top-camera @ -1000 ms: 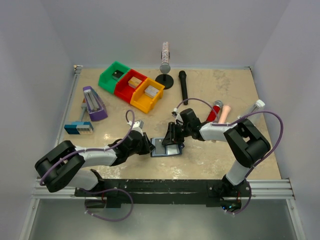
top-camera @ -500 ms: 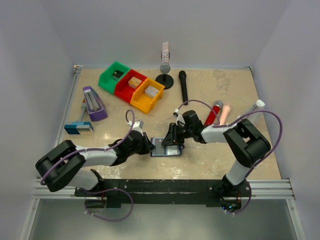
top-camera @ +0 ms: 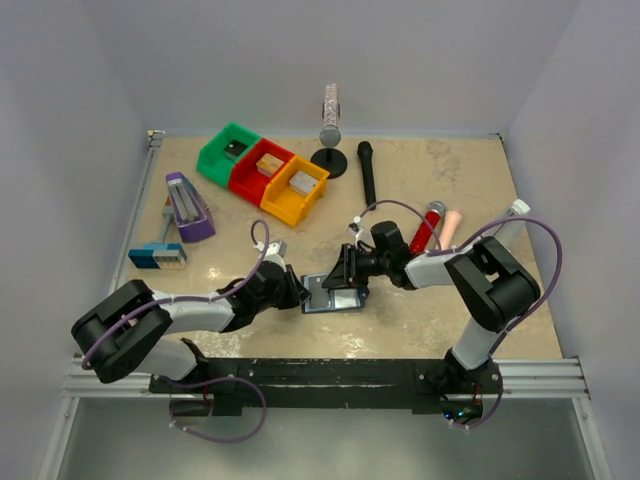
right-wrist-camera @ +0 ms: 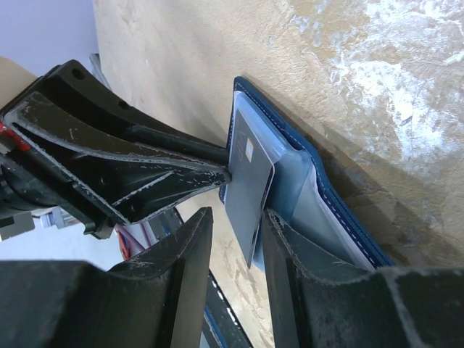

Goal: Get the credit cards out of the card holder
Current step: Remove the credit card from the card holder.

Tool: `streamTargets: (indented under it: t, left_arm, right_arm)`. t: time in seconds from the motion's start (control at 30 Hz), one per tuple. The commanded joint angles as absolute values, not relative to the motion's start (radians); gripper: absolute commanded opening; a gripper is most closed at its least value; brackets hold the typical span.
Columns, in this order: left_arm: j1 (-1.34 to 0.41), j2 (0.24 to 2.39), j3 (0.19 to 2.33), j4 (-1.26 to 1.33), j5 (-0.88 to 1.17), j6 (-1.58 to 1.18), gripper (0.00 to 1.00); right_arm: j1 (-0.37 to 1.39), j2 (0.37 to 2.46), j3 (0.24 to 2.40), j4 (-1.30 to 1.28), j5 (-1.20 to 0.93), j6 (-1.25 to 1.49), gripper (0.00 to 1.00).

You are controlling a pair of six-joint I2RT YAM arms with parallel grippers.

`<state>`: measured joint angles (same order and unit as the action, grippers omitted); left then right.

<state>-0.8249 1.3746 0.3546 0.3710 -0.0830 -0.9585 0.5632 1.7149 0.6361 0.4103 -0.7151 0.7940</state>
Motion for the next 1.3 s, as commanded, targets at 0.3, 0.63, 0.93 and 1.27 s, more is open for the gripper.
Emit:
streamTargets:
  t: [0.3,0.63,0.93,1.27]
  left_arm:
    - [-0.822,1.424,0.336,0.443,-0.048,-0.940,0.20]
    - [-0.822,1.447,0.327,0.543,-0.005,-0.946,0.18]
    - [-0.830,1.450,0.328,0.583,0.023,-0.951,0.18]
    - [-0.830,1.462,0.333,0.610,0.035,-0.953,0.18]
  right_arm:
    - [0.571,1.732,0.678,0.423,-0.799,0.784,0.38]
    - [0.572,1.750,0.692,0.405,-0.793,0.785,0.38]
    - [0.578,1.758,0.724,0.333,-0.778,0.759,0.39]
    - [0.606,1.775,0.770,0.252,-0.781,0.726,0.40]
